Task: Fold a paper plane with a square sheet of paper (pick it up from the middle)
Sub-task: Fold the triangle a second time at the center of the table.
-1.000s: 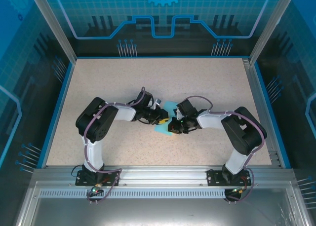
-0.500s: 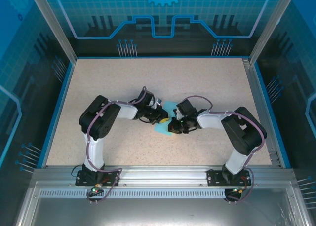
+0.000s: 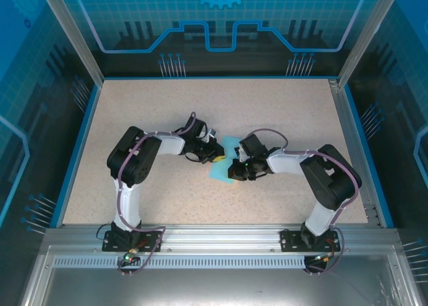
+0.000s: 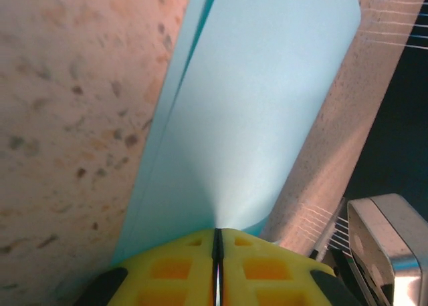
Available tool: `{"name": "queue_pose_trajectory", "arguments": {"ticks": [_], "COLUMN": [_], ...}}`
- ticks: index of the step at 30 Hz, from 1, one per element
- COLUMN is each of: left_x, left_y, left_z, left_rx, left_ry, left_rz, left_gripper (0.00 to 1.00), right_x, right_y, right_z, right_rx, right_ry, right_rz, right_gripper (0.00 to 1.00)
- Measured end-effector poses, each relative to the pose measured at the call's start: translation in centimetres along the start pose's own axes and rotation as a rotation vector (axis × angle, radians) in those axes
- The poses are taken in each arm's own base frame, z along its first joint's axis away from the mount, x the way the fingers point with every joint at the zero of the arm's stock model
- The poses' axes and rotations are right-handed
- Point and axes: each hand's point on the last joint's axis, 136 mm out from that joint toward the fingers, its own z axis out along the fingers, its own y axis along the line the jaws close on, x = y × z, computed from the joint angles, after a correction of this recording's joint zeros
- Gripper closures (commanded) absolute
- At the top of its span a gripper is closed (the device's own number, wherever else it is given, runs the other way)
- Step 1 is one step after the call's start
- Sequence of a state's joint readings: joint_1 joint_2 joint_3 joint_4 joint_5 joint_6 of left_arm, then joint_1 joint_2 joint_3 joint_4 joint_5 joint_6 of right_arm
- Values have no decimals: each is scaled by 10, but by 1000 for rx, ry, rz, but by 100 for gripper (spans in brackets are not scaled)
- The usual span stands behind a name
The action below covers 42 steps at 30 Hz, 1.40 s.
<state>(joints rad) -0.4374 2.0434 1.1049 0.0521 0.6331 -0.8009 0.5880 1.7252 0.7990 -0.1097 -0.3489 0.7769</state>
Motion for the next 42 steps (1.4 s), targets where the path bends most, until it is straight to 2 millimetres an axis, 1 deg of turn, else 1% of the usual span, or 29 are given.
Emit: {"name": "queue_pose_trajectory", "arguments": {"ticks": [13,18,21,23,26,29,32,35,37,40,42], "left_x": [-21,-24,-25,-25,-24,-16,3,25,35,43,42], "left_y": [10,13,13,5,-17,-39,-48,-42,-37,-33,-31], "left_z": [-10,-15,-22,-32,-48,-55,-47,-33,-26,-17,-11], "left_rx": [-154,-197,-222,-220,-190,-159,-155,-174,-186,-192,-190], "left_ry": [-59,-66,-76,-92,-123,-135,-104,-53,-28,-7,-3], "left_rz": [28,42,53,63,97,143,172,179,177,164,154], "left_gripper": [92,89,88,88,89,90,92,92,92,92,92], "right_x": [1,1,1,1,1,1,1,1,1,1,1], "right_y": [-3,-3,-3,-3,-3,-3,-3,-3,-3,-3,-3], "right_z": [-3,-3,-3,-3,-4,-3,-3,-3,-3,-3,-3], "right_rx": [11,11,15,17,20,21,22,21,21,22,22], "right_ry": [3,4,8,10,13,15,15,15,15,15,15], "right_rz": [9,0,-3,-4,-2,-1,0,0,0,0,0], "right_gripper": [99,99,99,99,99,99,99,99,99,99,99]}}
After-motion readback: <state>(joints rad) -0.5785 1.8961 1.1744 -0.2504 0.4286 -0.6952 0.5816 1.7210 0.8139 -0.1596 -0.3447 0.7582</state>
